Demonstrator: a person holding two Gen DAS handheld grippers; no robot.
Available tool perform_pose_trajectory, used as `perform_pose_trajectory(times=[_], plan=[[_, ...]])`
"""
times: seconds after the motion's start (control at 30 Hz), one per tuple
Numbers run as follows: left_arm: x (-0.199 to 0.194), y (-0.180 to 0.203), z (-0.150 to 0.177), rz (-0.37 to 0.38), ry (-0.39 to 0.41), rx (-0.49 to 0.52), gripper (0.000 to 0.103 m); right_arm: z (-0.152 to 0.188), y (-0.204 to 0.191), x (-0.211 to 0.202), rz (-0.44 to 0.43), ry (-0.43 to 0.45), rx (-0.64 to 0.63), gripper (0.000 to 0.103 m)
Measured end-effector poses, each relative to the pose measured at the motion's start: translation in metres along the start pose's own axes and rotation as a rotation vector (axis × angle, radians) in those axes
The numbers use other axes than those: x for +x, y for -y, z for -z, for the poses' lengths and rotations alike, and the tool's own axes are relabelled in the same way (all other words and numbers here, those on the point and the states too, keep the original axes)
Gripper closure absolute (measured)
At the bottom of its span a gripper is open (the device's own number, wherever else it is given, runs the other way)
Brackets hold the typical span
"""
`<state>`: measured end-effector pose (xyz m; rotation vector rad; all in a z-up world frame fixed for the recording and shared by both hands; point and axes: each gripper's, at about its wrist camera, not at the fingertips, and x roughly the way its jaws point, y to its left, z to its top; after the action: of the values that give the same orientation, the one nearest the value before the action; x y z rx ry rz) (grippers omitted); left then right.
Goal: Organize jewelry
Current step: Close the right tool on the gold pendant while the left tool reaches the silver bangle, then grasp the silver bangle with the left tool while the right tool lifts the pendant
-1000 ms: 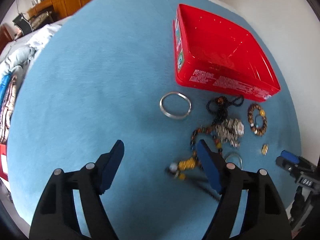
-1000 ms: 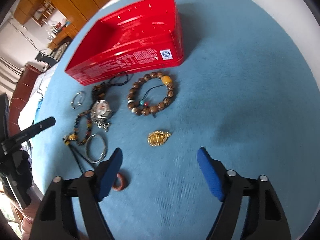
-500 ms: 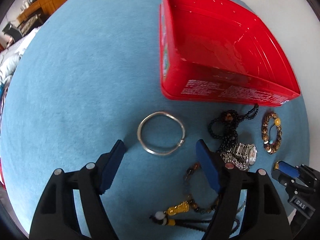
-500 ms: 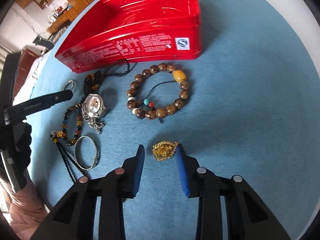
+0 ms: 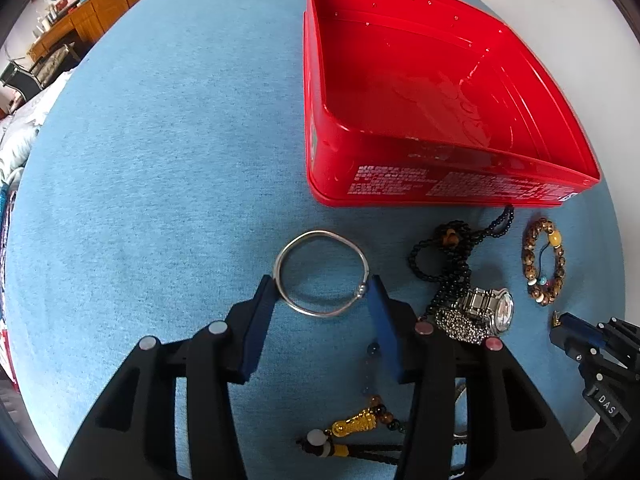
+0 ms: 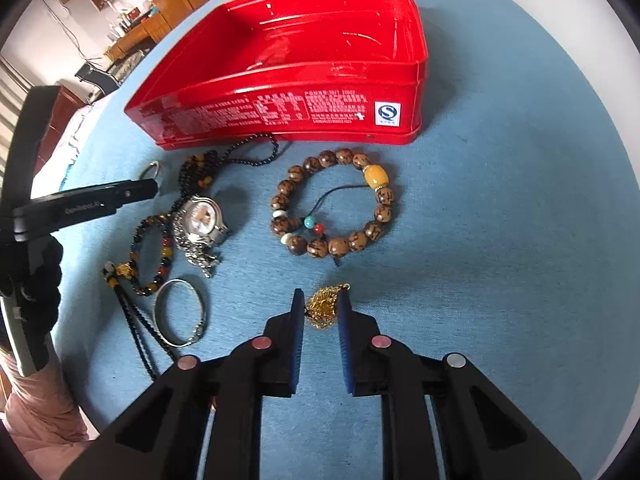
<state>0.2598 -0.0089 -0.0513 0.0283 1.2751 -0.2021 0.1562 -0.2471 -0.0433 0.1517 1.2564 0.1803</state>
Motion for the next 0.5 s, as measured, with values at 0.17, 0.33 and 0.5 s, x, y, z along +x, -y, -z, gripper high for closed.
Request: perform_pose_trajectory(times=[0.17, 0.33, 0.5], plan=[[-0.01, -0.003, 0.006, 0.017, 0.022, -0.015, 0.057, 0.001, 0.003, -0.002, -0.003, 0.0, 0.014, 0.087], [-0.022, -0.006, 0.011, 0.011, 0.046, -0.007, 0.057, 0.001, 0.011, -0.003, 0.0, -0.008, 0.021, 0.087], [-0.012, -0.002, 0.013, 0.0, 0.008, 0.007, 0.057, 0.002, 0.009, 0.002, 0.007, -0.022, 0.024, 0.085]])
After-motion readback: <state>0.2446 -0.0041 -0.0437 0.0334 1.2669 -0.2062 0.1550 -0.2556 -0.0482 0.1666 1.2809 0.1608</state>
